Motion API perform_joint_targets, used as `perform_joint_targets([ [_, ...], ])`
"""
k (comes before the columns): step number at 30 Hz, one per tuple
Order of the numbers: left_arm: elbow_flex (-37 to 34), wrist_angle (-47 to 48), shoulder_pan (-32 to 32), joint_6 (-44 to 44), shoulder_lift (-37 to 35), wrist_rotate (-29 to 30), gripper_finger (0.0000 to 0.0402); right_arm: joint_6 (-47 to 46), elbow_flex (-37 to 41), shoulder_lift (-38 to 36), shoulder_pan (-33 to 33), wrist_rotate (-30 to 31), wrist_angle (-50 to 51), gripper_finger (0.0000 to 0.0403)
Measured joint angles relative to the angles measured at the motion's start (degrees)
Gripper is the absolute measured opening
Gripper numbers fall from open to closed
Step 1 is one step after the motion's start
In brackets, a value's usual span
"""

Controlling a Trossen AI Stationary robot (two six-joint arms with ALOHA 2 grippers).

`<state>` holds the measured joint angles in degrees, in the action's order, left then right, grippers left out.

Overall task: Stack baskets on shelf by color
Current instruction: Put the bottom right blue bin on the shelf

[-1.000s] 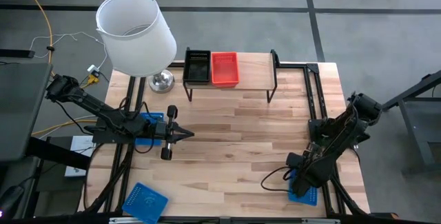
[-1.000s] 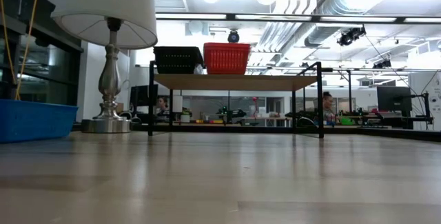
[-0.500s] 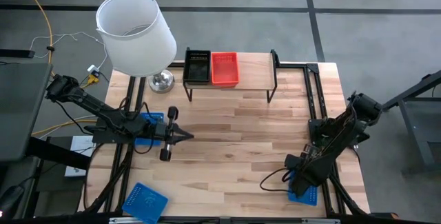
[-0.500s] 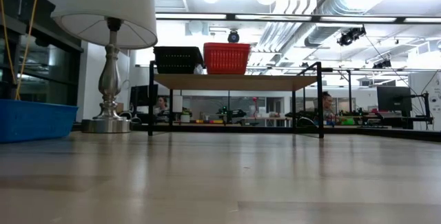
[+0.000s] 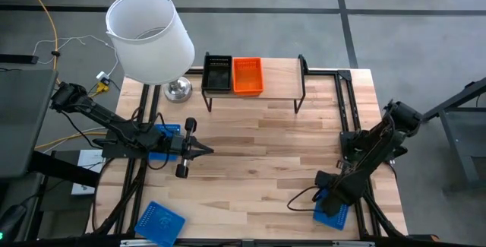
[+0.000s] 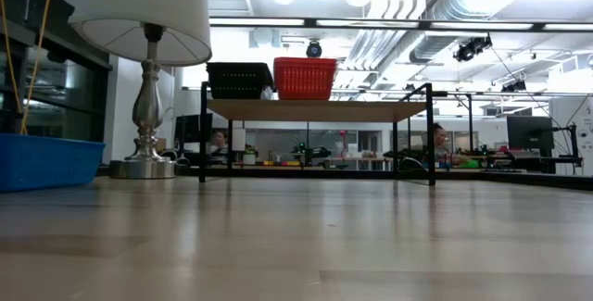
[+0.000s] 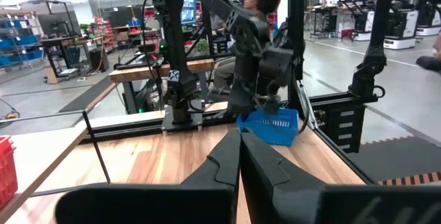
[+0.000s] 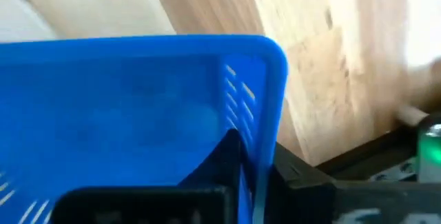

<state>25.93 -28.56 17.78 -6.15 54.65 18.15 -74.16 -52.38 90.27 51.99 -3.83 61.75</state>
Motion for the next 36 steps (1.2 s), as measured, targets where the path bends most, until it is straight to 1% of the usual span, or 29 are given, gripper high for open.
perform_joint_targets([
  [3, 0.0, 0.0, 0.0, 0.0, 0.0, 0.0, 0.0001, -0.4, -3.9, -1.9, -0.4, 3.7, 3.5, 0.0003],
  [6, 0.0, 0.0, 0.0, 0.0, 0.0, 0.0, 0.0001, 0.2, -8.4, -4.2, -1.7, 9.9, 4.4, 0.0002],
  [10, 0.0, -0.5, 0.0, 0.0, 0.0, 0.0, 0.0, 8.3, -15.0, -4.8, -5.5, 16.5, 5.4, 0.0],
  [13, 0.0, -1.3, 0.0, 0.0, 0.0, 0.0, 0.0, 18.5, -19.4, -4.1, -10.8, 19.9, 7.6, 0.0],
  [16, 0.0, -1.3, 0.0, 0.0, 0.0, 0.0, 0.0, 31.4, -24.2, -3.1, -17.4, 23.6, 9.1, 0.0],
  [20, 0.0, -1.3, 0.0, 0.0, 0.0, 0.0, 0.0, 50.5, -30.6, -2.4, -26.8, 27.9, 9.3, 0.0],
  [24, 0.0, -1.0, 0.0, -0.7, 0.0, 0.0, 0.0, 72.0, -36.1, -2.5, -35.6, 30.1, 8.9, 0.0],
  [26, 0.0, -0.8, 0.0, -2.6, 0.0, 0.5, 0.0, 79.8, -38.4, -2.5, -39.9, 31.4, 8.5, 0.0],
  [31, 0.0, -0.8, -0.7, -6.4, 0.0, 0.9, 0.0, 91.7, -42.5, -2.5, -50.8, 32.0, 8.3, 0.0],
  [34, 0.0, -0.8, -1.9, -9.1, 0.0, 0.9, 0.0, 97.9, -43.3, -2.5, -57.6, 30.3, 7.8, 0.0],
  [36, 0.0, -0.6, -3.2, -10.4, 0.0, 0.9, 0.0, 101.5, -43.4, -2.5, -62.1, 28.1, 7.0, 0.0],
])
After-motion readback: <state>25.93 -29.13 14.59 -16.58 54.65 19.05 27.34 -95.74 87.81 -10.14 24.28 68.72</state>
